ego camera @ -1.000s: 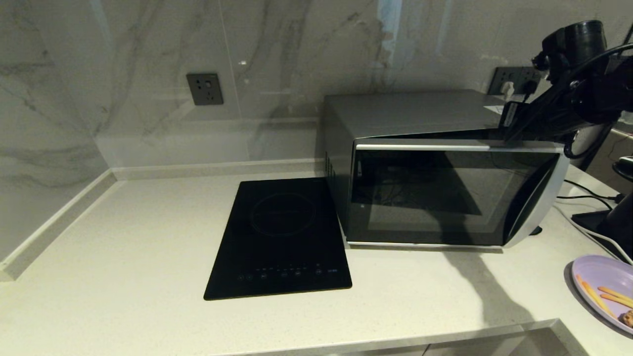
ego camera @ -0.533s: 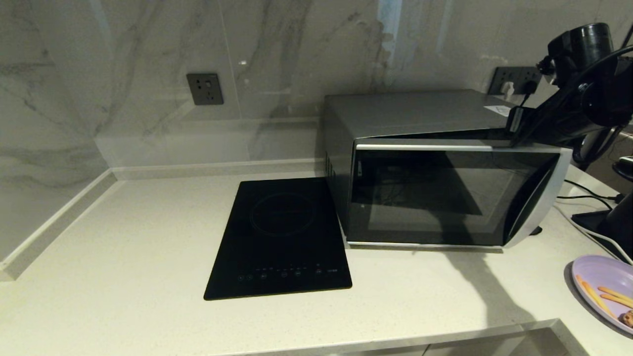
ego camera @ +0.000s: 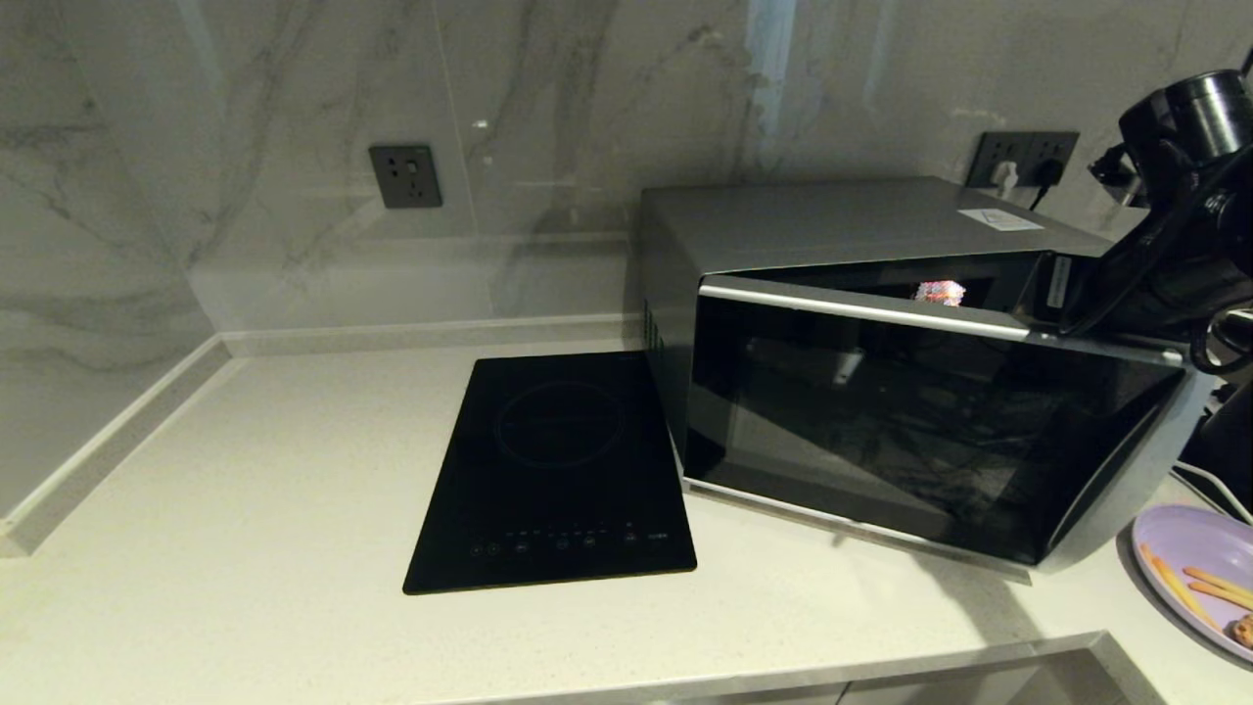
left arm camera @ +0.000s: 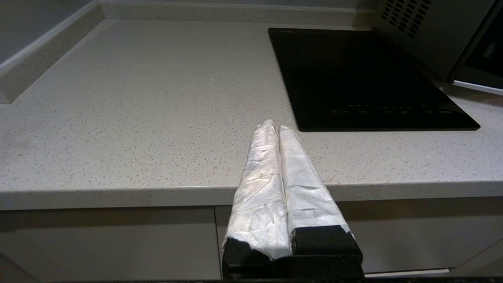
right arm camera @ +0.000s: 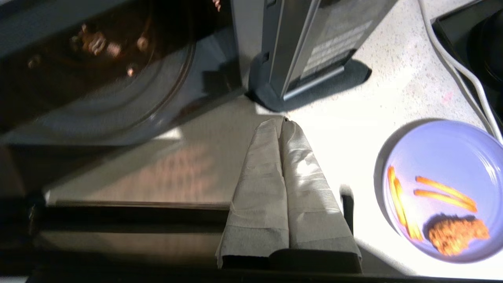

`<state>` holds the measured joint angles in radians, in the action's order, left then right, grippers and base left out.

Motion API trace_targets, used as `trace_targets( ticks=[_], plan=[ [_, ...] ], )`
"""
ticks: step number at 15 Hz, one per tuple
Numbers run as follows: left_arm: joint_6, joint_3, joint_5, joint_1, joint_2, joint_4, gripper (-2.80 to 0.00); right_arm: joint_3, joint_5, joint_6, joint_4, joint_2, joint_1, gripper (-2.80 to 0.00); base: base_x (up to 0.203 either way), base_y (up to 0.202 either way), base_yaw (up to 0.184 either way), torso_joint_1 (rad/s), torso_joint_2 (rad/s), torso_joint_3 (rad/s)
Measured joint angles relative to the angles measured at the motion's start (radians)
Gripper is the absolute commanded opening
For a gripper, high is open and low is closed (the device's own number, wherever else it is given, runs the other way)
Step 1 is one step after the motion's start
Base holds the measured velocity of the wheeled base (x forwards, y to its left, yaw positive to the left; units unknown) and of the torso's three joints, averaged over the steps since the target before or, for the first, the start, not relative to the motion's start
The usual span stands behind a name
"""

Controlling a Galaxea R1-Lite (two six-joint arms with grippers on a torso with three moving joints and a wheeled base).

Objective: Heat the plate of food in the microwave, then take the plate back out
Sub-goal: Open the microwave oven

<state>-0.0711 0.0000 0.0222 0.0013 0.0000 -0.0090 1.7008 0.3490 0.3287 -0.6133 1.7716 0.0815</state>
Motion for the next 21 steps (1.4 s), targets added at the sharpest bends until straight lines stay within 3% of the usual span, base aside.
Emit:
trace_targets(
  ticks=[4,11,17,21],
  plan=[
    [0.0,0.0,0.0,0.0,0.0,0.0,-2.8,-0.02,0.001,0.047,-0.137,-0.096,0.077,-2.8,0.0,0.0,0.0,0.0,0.0,0.0],
    [0.0,0.0,0.001,0.0,0.0,0.0,-2.8,0.01,0.03,0.216,-0.454,-0.288,0.375,-2.8,0.0,0.0,0.0,0.0,0.0,0.0],
    [0.0,0.0,0.001,0.0,0.0,0.0,-2.8,-0.042,0.041,0.285,-0.477,-0.361,0.431,-2.8,0.0,0.0,0.0,0.0,0.0,0.0],
    [0.0,0.0,0.0,0.0,0.0,0.0,-2.8,-0.133,0.041,0.316,-0.485,-0.39,0.552,-2.8,0.0,0.0,0.0,0.0,0.0,0.0]
  ],
)
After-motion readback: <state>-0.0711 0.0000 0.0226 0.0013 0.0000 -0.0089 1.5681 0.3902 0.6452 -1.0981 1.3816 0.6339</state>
